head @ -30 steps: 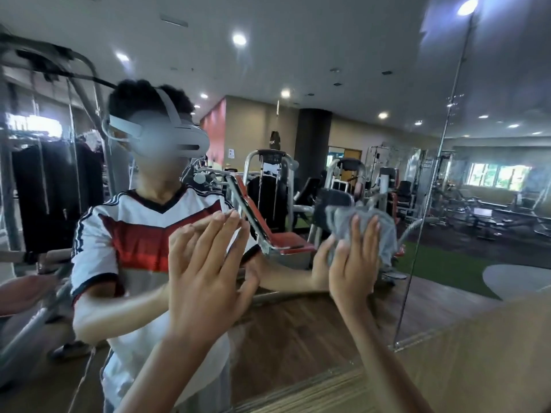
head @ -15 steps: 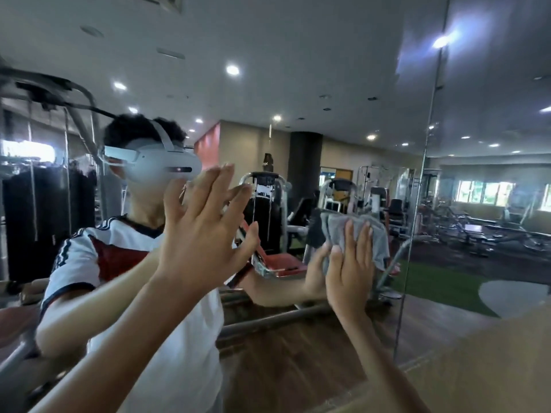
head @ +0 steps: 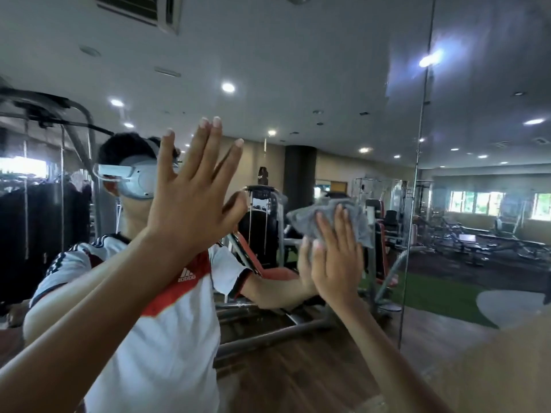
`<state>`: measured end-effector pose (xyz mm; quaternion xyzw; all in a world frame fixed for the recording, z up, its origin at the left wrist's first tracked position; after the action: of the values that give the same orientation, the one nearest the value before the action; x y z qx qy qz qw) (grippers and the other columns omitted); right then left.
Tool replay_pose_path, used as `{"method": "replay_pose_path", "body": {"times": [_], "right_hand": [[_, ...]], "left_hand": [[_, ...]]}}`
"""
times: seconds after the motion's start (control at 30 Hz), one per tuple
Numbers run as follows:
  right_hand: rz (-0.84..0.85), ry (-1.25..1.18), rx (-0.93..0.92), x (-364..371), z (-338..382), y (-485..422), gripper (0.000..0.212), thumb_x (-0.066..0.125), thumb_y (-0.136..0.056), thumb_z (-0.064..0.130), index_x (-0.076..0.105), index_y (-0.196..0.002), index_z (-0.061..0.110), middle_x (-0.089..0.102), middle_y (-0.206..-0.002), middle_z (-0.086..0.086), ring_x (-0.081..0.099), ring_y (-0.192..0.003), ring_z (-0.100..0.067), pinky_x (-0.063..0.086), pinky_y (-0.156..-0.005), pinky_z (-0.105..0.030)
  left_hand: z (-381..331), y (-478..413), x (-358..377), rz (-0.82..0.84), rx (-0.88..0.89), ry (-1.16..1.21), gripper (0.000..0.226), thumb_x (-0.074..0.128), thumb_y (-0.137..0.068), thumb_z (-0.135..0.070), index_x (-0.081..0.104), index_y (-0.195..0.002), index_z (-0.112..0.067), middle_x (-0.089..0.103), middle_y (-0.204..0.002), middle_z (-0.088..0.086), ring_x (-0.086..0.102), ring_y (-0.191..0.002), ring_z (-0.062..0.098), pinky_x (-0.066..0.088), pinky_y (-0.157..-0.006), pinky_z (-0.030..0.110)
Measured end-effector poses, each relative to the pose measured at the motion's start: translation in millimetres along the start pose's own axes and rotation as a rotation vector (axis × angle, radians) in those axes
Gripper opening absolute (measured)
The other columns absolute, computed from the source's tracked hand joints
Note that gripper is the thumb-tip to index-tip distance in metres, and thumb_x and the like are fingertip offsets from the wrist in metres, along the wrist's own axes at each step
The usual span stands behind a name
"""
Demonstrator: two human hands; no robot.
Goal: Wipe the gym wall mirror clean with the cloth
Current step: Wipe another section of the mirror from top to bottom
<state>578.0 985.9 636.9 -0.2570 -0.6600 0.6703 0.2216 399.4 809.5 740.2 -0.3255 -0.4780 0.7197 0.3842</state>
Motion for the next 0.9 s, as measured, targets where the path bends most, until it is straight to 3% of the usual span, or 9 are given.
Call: {"method": "replay_pose_path", "body": {"times": [0.07, 0.13, 0.23, 0.33, 0.43, 0.53, 0.67, 0.8, 0.9], "right_hand": [[-0.092, -0.019, 0.236, -5, -11, -31, 0.051, 0.021, -0.107, 0.038, 0.035, -0.151, 0.015, 0.025, -0.161, -0.009, 0.021, -0.151, -0.025, 0.027, -0.119, -0.054], [-0.140, -0.030, 0.335, -8, -2, -71, 0.051, 0.024, -0.105, 0.037, 0.031, -0.150, 0.016, 0.026, -0.160, -0.010, 0.022, -0.149, -0.025, 0.024, -0.121, -0.053], [-0.103, -0.031, 0.207, -1, 34, -108, 0.050, 0.024, -0.105, 0.036, 0.021, -0.152, 0.022, 0.013, -0.162, -0.006, 0.009, -0.151, -0.020, 0.008, -0.125, -0.041], [-0.092, -0.005, -0.023, 0, 60, -90, 0.050, 0.022, -0.107, 0.036, 0.029, -0.153, 0.019, 0.015, -0.162, -0.005, 0.011, -0.152, -0.018, 0.003, -0.123, -0.028], [-0.011, 0.015, -0.246, -1, 36, -41, 0.048, 0.023, -0.109, 0.034, 0.030, -0.153, 0.017, 0.024, -0.162, -0.011, 0.022, -0.151, -0.028, 0.015, -0.124, -0.041], [-0.020, 0.058, -0.114, -3, -14, -38, 0.050, 0.024, -0.108, 0.030, 0.034, -0.152, 0.011, 0.026, -0.162, -0.014, 0.020, -0.151, -0.029, 0.020, -0.123, -0.050], [-0.182, -0.065, 0.299, -14, -11, -117, 0.055, 0.030, -0.101, 0.032, 0.045, -0.147, 0.006, 0.036, -0.156, -0.019, 0.030, -0.147, -0.035, 0.011, -0.123, -0.037], [-0.139, -0.025, 0.128, -15, 21, -173, 0.053, 0.026, -0.102, 0.032, 0.041, -0.150, 0.014, 0.027, -0.160, -0.008, 0.020, -0.150, -0.022, 0.026, -0.120, -0.051], [-0.107, -0.026, -0.023, -10, 42, -166, 0.051, 0.024, -0.106, 0.031, 0.036, -0.153, 0.015, 0.018, -0.161, -0.004, 0.011, -0.150, -0.019, 0.028, -0.120, -0.051]], "left_hand": [[-4, 1, 1, 0.005, 0.003, -0.042, 0.070, 0.025, -0.099, -0.048, 0.024, -0.157, -0.010, 0.005, -0.165, 0.024, 0.003, -0.154, 0.034, -0.003, -0.120, 0.062], [-6, 2, 0, -0.014, 0.002, -0.058, 0.068, 0.024, -0.101, -0.047, 0.025, -0.157, -0.009, 0.007, -0.164, 0.025, 0.005, -0.154, 0.035, 0.001, -0.120, 0.064], [-4, 2, -1, -0.041, 0.004, -0.049, 0.066, 0.025, -0.102, -0.046, 0.028, -0.156, -0.009, 0.012, -0.164, 0.024, 0.010, -0.154, 0.035, 0.006, -0.121, 0.063], [-2, 5, -2, -0.072, 0.015, -0.025, 0.064, 0.028, -0.102, -0.045, 0.031, -0.156, -0.010, 0.016, -0.164, 0.022, 0.013, -0.153, 0.034, 0.006, -0.122, 0.060], [0, 11, -3, -0.081, 0.028, -0.016, 0.064, 0.032, -0.101, -0.045, 0.033, -0.155, -0.010, 0.018, -0.164, 0.020, 0.016, -0.153, 0.034, 0.009, -0.122, 0.060], [1, 13, -3, -0.056, 0.034, -0.016, 0.065, 0.036, -0.098, -0.044, 0.035, -0.154, -0.010, 0.022, -0.163, 0.021, 0.021, -0.151, 0.035, 0.012, -0.121, 0.061], [0, 7, -6, -0.032, 0.027, -0.062, 0.066, 0.036, -0.096, -0.046, 0.040, -0.149, -0.007, 0.033, -0.158, 0.022, 0.035, -0.144, 0.038, 0.022, -0.116, 0.062], [8, -11, -8, -0.047, -0.004, -0.077, 0.068, 0.037, -0.095, -0.045, 0.040, -0.144, 0.002, 0.048, -0.143, 0.022, 0.048, -0.128, 0.037, 0.034, -0.101, 0.057], [14, -21, -9, -0.088, 0.018, -0.109, 0.069, 0.038, -0.094, -0.047, 0.043, -0.143, 0.001, 0.049, -0.139, 0.020, 0.048, -0.124, 0.036, 0.032, -0.097, 0.052]]}}
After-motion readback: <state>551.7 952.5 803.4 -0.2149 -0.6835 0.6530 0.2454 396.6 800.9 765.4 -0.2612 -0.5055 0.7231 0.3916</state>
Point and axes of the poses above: each hand's wrist, its own y-axis away from the middle knuckle, its own x-axis out of the palm, z = x × y, the point moved 5 cm from there along -y, towards the middle knuckle
